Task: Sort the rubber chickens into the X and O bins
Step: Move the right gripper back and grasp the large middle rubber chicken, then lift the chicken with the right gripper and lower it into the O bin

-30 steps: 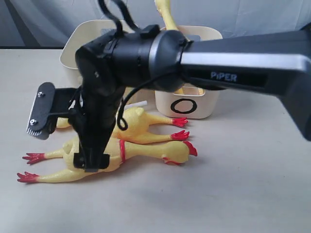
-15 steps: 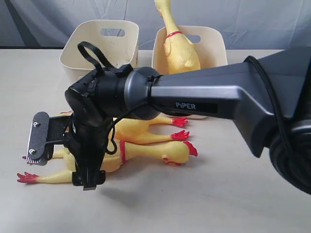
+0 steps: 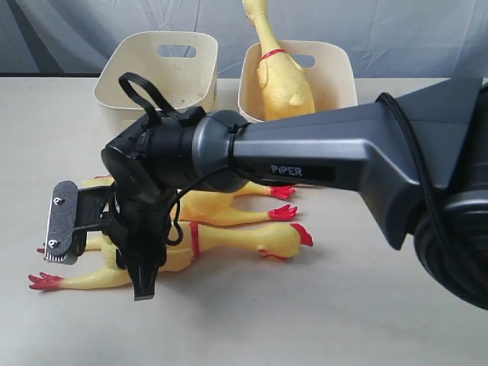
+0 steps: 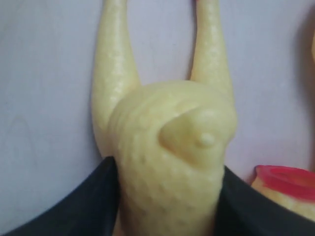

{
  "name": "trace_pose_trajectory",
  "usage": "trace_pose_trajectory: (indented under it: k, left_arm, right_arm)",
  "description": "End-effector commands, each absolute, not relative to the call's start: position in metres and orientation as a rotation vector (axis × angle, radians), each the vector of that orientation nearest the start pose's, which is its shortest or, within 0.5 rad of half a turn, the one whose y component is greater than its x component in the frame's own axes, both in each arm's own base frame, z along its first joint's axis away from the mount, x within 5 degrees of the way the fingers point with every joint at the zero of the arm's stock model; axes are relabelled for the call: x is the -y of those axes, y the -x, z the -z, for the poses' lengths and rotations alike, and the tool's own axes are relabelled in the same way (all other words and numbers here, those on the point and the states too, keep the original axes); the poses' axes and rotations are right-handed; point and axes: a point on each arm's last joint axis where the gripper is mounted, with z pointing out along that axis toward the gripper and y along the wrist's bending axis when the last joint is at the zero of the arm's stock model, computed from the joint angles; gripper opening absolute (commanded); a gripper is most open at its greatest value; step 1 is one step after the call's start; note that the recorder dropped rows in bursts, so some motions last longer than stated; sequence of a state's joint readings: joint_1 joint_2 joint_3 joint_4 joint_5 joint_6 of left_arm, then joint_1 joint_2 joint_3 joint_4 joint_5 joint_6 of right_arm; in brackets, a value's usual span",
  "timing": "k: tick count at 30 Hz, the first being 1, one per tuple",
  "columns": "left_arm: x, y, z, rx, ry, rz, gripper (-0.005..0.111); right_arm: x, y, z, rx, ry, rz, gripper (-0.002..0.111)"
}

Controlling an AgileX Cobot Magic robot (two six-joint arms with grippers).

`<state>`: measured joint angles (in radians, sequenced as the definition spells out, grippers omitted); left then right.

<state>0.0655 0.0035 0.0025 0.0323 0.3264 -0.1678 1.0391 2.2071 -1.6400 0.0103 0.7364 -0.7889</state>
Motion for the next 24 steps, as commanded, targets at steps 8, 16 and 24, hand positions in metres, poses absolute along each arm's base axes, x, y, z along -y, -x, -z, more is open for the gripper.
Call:
trace_pose_trajectory:
  k: [8, 16, 24]
  left_arm:
    - [-0.004, -0.054, -0.185, -1.790, 0.182, 0.045, 0.000]
    - [-0.004, -0.054, -0.185, -1.790, 0.182, 0.045, 0.000]
    - [-0.004, -0.054, -0.185, -1.790, 0.182, 0.045, 0.000]
  right_arm:
    - [-0.393, -0.245, -0.123, -1.723, 2.278, 0.138, -0.001]
    - [-0.381, -0.239, -0.261, -1.779, 1.976, 0.065, -0.001]
    - [-0.338, -0.207, -0.378, -1.699, 1.725, -0.142, -0.001]
